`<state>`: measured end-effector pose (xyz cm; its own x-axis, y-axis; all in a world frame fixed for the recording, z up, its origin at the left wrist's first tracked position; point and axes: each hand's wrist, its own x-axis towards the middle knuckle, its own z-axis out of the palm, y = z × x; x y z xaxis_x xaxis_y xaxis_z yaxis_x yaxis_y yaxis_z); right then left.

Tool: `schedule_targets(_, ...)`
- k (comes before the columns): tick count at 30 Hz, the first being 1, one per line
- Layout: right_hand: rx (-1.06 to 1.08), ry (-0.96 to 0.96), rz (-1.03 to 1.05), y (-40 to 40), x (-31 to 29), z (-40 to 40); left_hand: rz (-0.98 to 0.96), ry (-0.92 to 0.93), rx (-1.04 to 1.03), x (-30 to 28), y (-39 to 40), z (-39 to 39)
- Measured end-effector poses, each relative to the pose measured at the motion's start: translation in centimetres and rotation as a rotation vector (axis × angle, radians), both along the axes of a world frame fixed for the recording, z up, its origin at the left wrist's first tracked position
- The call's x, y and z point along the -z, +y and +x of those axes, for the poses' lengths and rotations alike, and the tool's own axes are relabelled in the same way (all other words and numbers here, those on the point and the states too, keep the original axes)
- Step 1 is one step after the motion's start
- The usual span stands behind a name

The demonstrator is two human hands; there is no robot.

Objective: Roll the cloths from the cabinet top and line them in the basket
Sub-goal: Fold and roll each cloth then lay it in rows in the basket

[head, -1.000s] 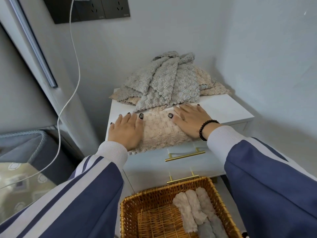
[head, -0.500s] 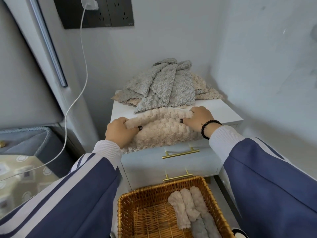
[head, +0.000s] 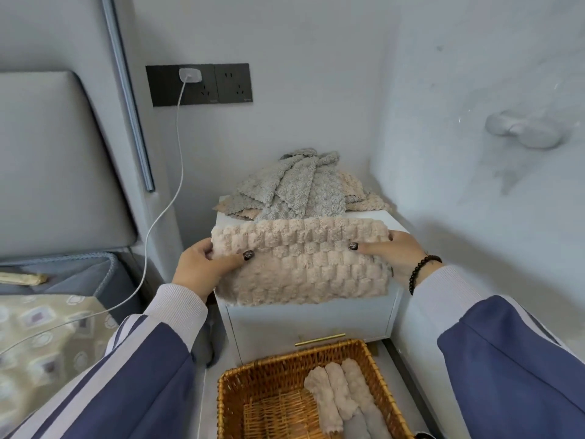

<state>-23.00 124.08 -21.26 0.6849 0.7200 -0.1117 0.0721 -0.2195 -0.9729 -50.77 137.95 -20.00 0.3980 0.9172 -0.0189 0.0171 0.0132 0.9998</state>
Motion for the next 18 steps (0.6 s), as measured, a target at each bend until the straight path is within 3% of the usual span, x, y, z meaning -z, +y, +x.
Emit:
schedule_targets(4, 0.063, 0.055, 0.071, -2.6, -1.5, -1.0, -0.151, -0.154, 0.044, -1.1, -2.3, -0.8)
schedule_targets(9, 0.051, -0.196, 0.040, -4.9, -3.4, -3.9, -0.266, -0.252, 0.125, -1.8, -5.7, -1.3)
schedule_targets(18, 0.081, -0.491, -0.014, -4.6, -3.0, -5.9, -0.293, -0.014, 0.051, -0.4, -6.1, 0.1)
